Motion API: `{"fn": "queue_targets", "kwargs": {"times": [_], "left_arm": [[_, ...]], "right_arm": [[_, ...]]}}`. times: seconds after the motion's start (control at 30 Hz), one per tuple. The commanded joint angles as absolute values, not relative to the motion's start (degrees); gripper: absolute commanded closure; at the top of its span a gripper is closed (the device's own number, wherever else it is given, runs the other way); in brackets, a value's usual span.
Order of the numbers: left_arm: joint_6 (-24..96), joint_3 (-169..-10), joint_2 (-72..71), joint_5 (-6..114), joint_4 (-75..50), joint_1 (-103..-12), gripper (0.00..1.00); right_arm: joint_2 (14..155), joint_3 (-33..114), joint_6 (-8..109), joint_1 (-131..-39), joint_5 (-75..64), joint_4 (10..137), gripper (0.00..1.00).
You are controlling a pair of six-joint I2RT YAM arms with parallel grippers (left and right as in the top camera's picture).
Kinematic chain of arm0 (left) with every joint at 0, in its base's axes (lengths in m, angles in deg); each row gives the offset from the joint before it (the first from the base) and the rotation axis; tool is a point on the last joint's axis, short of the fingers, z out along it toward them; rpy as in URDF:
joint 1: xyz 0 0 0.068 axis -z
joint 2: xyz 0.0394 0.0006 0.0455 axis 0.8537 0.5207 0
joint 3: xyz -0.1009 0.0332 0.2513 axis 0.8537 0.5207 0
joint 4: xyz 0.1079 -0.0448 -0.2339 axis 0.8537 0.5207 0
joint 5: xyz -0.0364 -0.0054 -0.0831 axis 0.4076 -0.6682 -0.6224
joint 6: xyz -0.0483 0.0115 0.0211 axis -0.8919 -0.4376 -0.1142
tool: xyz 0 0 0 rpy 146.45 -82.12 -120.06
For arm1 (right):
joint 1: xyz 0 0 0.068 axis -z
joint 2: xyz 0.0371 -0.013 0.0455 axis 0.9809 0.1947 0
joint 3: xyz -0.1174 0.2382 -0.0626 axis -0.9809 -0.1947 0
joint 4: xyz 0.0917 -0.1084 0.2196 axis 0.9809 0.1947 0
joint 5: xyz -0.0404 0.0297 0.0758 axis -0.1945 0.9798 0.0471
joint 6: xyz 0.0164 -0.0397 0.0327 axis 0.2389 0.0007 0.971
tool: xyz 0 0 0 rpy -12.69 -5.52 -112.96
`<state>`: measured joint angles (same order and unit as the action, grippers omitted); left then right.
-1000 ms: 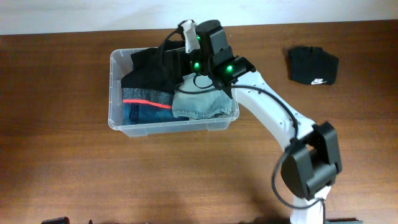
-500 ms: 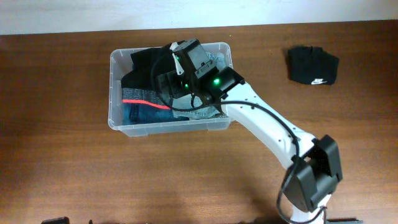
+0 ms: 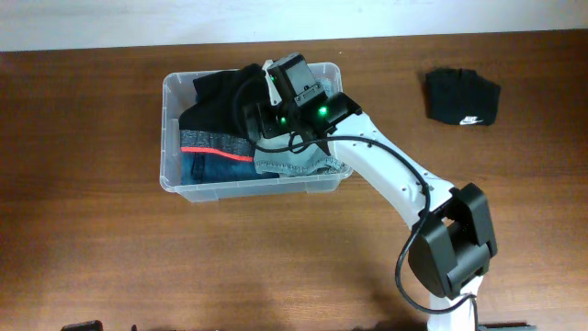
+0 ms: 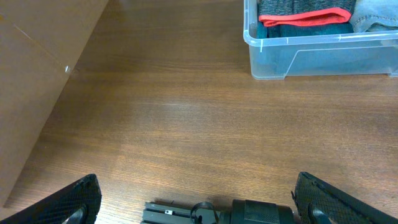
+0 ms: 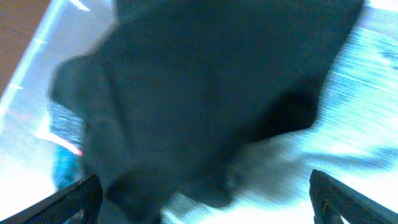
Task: Pack container
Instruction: 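Lower the black shirt into the container over the denim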
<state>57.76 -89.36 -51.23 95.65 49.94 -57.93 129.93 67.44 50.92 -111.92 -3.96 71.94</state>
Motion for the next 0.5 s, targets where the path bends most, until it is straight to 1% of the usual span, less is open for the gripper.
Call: {"fn": "queue_targets", "kwargs": {"times": [0.0,0.17,0.4,0.47], "left_arm": [[57.8,-89.2,-51.3,96.6,49.9,-57.6,0.01],[57.8,-89.2,-51.3,96.6,49.9,-57.6,0.01],[57.8,-89.2,-51.3,96.6,49.9,-57.6,0.01],[57.8,-89.2,-51.3,96.6,49.9,-57.6,0.01]], "right_arm": [[132.4,67.9,50.4,-112.2,3.8,71.1,0.01],[133.7,67.9,50.4,-112.2,5.4,70.9,0.01],[134.2,67.8,50.4,-112.6,11.6,70.6,0.01],[134.2,67.8,50.4,-113.1,11.5,70.6,0.00]]}}
